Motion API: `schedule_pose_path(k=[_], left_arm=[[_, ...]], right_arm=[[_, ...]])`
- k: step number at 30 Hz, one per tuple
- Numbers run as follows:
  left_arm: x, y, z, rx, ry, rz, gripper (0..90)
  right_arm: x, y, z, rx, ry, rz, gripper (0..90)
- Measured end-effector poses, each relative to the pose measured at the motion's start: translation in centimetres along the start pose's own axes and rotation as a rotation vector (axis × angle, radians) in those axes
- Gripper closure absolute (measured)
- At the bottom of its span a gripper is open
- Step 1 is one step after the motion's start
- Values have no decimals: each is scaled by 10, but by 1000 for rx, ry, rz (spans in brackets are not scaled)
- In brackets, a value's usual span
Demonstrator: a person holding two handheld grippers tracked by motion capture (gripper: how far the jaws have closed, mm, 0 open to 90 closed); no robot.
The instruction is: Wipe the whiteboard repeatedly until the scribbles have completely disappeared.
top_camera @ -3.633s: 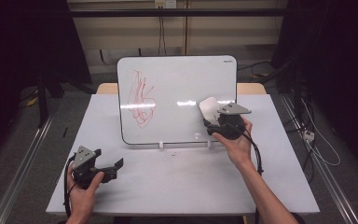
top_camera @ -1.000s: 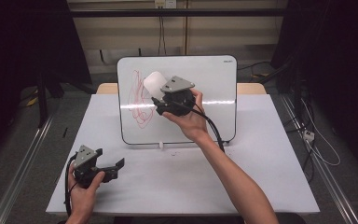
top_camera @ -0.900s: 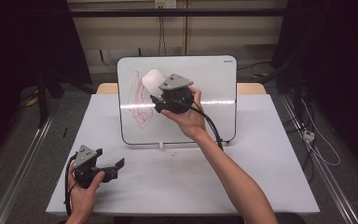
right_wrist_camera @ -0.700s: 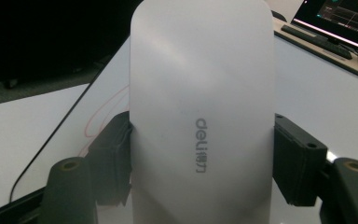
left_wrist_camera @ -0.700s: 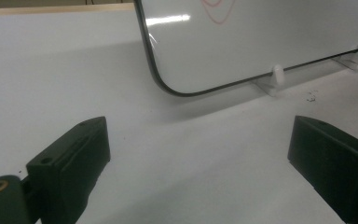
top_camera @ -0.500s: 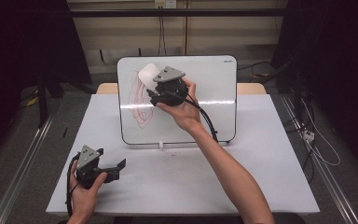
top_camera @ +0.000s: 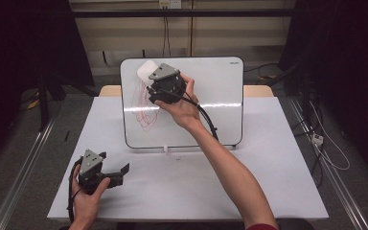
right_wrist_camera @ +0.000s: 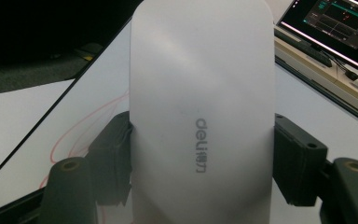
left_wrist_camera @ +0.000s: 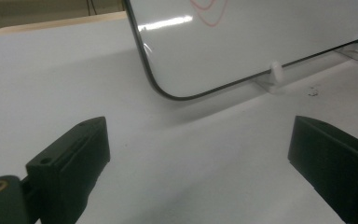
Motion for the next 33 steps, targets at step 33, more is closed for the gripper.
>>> schedule_pose_path(k=[33], left_arm=[[1,3,-1,4,9,-20,55]], right_arm=[[0,20,33,133,55,-138,312]])
Point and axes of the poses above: each handheld gripper's, and its own axes: z roughly forward along the jaws, x roughly out of its underside, y roughly to its left, the point moved 2 cm from there along z, roughly forward along the jaws, and after that the axes turned 1 degree about -z, right-handed, at the moved point
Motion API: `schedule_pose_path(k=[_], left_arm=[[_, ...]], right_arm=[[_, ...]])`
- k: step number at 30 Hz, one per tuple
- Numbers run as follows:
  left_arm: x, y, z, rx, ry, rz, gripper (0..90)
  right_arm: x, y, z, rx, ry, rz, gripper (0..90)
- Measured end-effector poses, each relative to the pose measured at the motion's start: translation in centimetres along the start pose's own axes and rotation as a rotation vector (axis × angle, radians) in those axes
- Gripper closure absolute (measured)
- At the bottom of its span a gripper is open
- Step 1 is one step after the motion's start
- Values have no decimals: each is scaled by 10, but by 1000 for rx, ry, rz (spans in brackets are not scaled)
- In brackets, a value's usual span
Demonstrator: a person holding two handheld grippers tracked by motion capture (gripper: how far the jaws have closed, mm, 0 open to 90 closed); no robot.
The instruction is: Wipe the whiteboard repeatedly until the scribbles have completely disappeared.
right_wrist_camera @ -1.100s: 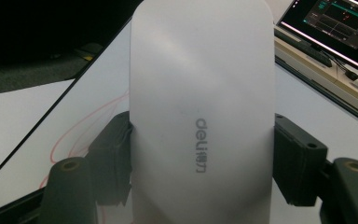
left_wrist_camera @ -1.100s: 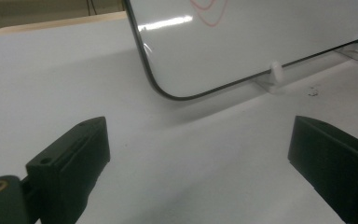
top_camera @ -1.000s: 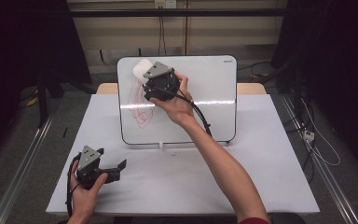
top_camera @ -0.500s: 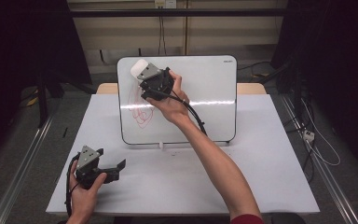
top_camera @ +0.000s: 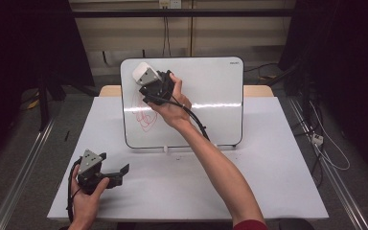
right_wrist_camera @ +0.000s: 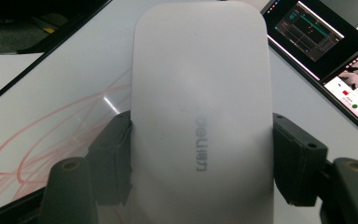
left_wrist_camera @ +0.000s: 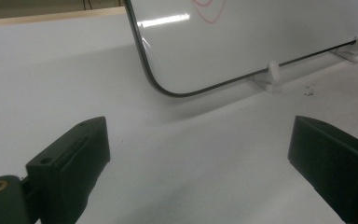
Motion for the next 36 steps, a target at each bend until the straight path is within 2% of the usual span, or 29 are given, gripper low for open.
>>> schedule_pose_path(k=[19,30,36], left_arm=[[1,0,1,2,4,-6,55],[0,0,1,5,5,-2,55],[0,0,1,4,5,-2,55]], right_arm=[[2,2,4,6,7,11,312],[5,13,4,-8,0,-6,312],[10,24,2,-30,-3,-34,312]])
Point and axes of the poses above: each handheld gripper's, and its own axes: z roughly forward along the jaws, x roughly out of its underside, y roughly to its left, the point moved 2 cm from there along z, roughly forward along the jaws, and after that the axes turned 1 degree about -z, right-handed, at the moved point
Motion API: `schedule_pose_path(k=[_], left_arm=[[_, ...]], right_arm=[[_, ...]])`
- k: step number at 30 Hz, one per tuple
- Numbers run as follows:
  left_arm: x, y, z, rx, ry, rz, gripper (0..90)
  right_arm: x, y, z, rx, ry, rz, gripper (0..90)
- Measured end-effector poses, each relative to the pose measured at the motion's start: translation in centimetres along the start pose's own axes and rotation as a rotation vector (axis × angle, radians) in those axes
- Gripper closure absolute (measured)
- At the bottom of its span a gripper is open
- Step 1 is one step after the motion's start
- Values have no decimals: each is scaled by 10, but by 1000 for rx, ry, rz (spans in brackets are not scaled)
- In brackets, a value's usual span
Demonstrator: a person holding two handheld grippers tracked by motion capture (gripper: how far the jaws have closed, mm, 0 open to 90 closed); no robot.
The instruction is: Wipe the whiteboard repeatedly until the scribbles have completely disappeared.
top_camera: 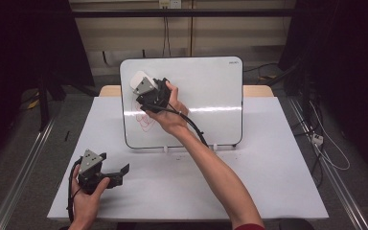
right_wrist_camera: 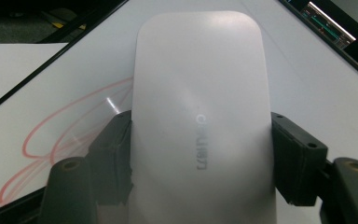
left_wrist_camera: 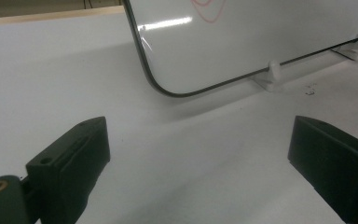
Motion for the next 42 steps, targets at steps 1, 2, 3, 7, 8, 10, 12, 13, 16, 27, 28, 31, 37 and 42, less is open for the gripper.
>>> schedule_pose_path(k=[1,2,3,7,8,10,12,13,16,27,28,31,37,42], left_arm=[[0,0,0,1,2,1,55],[0,0,0,0,1,-1,55],[0,0,0,0,2,2,55],[0,0,1,-1,4,2,55],[0,0,1,-1,3,4,55],[0,0,1,1,4,2,55],[0,-1,1,0,5,2,55],[0,-1,1,1,3,3,55],[0,-1,1,0,3,3,56],[0,0,1,-2,5,2,55],[0,0,1,-1,5,3,55],[0,0,1,1,2,3,55],[0,0,1,5,4,2,55],[0,1,0,6,1,-2,55]], right_arm=[[0,0,0,0,0,0,312],[1,1,0,-4,0,-3,312],[2,4,-1,-11,2,-9,312],[6,12,-2,-23,0,-29,312],[6,12,-2,-23,0,-29,312],[10,18,-3,-36,-2,-40,312],[13,22,-4,-41,-2,-40,312],[15,25,-5,-40,0,-41,312],[19,32,-8,-51,1,-54,312],[18,30,-8,-57,4,-54,312],[17,29,-8,-54,6,-48,312],[11,21,-5,-49,10,-28,312],[1,10,-2,-37,6,2,312],[-10,-4,3,-28,10,16,312]])
Point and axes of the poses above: each handheld gripper's, and its own axes: z roughly forward along the jaws, x roughly out of its underside, y roughly to its left, the point moved 2 cm from there along z, roughly forward along the jaws, and after that the axes turned 1 degree about -z, right-handed, at the moved point
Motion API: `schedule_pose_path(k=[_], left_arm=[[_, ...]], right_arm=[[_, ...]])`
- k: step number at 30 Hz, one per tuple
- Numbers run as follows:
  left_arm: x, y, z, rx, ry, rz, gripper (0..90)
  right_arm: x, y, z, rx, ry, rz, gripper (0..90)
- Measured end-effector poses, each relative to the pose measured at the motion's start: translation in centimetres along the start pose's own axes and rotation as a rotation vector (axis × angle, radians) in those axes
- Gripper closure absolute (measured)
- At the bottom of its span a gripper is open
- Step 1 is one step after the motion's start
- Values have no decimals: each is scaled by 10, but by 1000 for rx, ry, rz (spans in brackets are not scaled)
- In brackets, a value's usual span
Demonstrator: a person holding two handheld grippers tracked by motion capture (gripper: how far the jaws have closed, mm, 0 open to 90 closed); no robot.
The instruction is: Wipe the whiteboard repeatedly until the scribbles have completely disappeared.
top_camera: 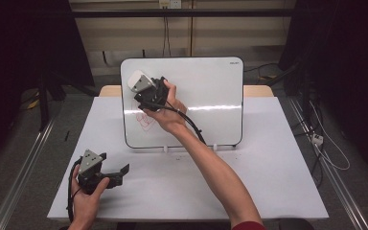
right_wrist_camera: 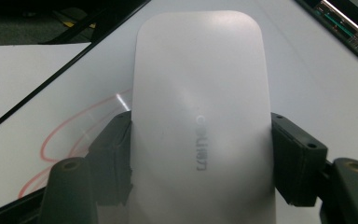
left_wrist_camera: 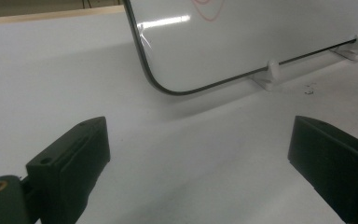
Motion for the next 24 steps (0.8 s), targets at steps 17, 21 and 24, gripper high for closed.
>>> schedule_pose_path(k=[17,21,24], left_arm=[[0,0,-1,-3,2,-1,56],[0,-1,0,-2,0,3,56],[0,-1,0,-2,1,7,55]], right_arm=[[-12,-21,2,43,8,20,312],[-6,-12,1,17,16,-7,312],[-1,-2,1,-3,17,-36,312]])
Point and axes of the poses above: each handheld gripper's, and its own axes: z roughly forward along the jaws, x roughly out of its underside, y roughly to its left, the point moved 2 cm from there along z, roughly forward along the jaws, and after that the axes turned 1 degree about -z, right-handed, at the moved point
